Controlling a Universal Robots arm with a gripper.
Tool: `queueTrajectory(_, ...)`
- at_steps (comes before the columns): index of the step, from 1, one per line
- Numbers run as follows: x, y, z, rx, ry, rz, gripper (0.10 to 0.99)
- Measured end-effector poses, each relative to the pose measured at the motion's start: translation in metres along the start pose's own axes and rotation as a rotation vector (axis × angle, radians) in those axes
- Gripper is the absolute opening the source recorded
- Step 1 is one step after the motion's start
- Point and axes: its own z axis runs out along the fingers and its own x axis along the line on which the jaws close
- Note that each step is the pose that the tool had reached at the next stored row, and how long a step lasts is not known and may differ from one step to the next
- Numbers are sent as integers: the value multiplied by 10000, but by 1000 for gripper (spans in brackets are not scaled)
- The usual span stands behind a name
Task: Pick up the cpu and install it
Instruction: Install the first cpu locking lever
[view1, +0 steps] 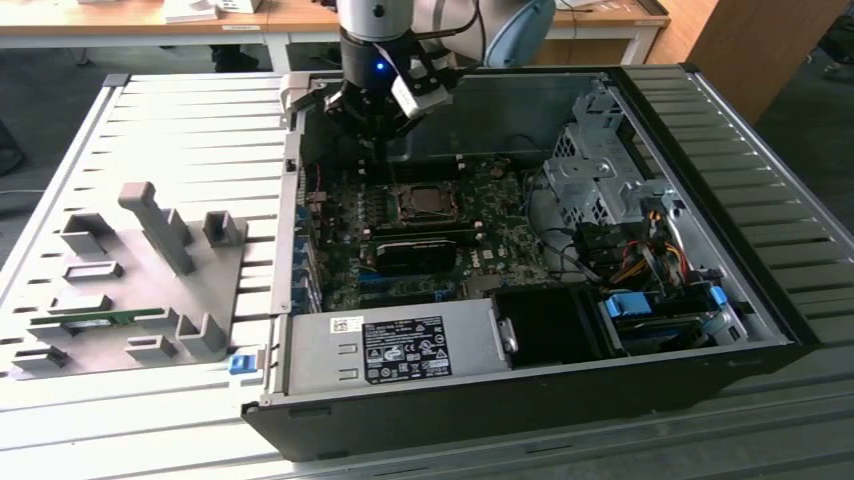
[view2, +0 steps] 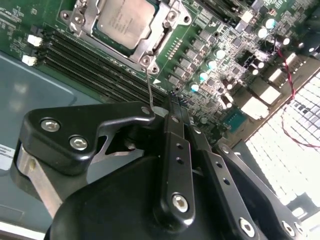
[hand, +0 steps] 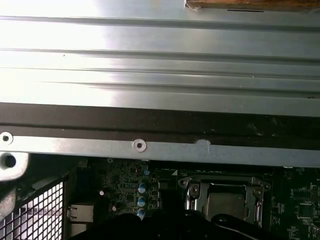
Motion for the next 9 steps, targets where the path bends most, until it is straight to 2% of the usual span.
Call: queueTrajectory(9, -162, -4, -2, 0, 1, -2, 106)
